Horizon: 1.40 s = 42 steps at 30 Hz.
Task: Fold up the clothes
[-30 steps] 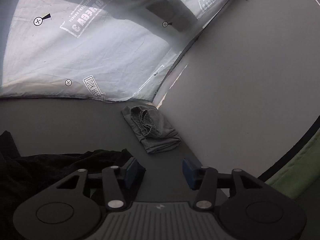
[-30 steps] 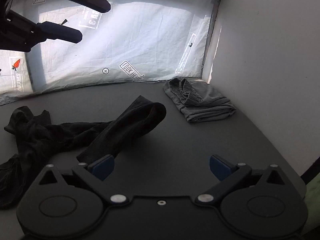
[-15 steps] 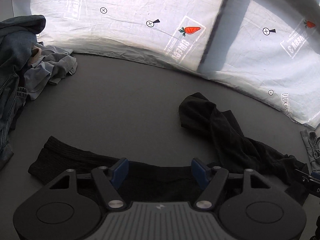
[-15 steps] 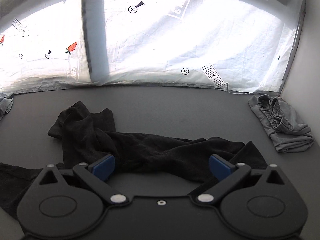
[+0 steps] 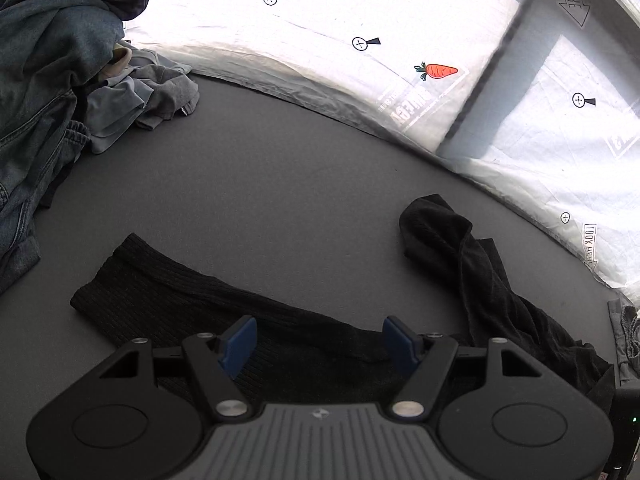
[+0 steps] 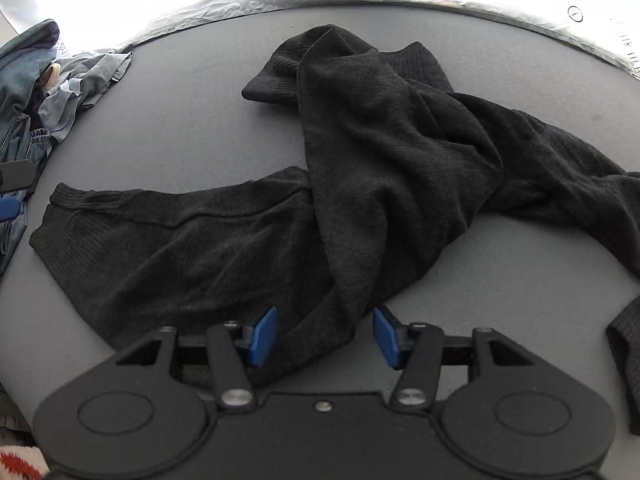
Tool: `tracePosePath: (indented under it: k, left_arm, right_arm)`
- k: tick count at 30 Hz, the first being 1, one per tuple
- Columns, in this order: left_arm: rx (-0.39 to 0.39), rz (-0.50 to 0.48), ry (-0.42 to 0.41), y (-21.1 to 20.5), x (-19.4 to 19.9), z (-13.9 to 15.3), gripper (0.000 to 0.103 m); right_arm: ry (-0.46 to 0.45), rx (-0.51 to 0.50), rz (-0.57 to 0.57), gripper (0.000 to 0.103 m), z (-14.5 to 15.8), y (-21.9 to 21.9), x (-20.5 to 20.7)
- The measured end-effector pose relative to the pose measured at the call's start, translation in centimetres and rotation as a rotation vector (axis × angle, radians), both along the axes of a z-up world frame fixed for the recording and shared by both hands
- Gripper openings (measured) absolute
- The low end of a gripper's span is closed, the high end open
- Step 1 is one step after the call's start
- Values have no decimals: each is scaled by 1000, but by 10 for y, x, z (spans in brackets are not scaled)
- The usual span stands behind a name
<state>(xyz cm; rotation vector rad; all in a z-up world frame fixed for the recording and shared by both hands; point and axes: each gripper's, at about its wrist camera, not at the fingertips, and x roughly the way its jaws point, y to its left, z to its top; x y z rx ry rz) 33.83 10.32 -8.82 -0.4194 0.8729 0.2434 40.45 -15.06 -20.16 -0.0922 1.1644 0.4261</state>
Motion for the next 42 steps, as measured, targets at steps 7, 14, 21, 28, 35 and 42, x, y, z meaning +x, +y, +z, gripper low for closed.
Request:
tracePosePath:
  k: [7,14,21,28,35,42]
  left_arm:
    - [6,-35,-37,-16,-7,13,71]
    - [24,-63,-36,-34,-15,16,71]
    - [22,-114,-22,-47,-13,13,71]
    - [14,-167,-8,-58,-3,8,71]
    - [-24,-195,40,-59,9,-5,71]
    - [-33,-210,72,-64,29,-16,71]
  right_arm:
    - [69,199,-130,6,3,-52,-2]
    - [-228,96,-226,4,65,-119,-29]
    - [-835,-502,-103,1,145,-134,-79]
    - [-546,-595,-202,11,120,-145,-43]
    - [-424,-270,-168,48,110,-118,-31]
    - [-490,-289,85,48,87,-61,12]
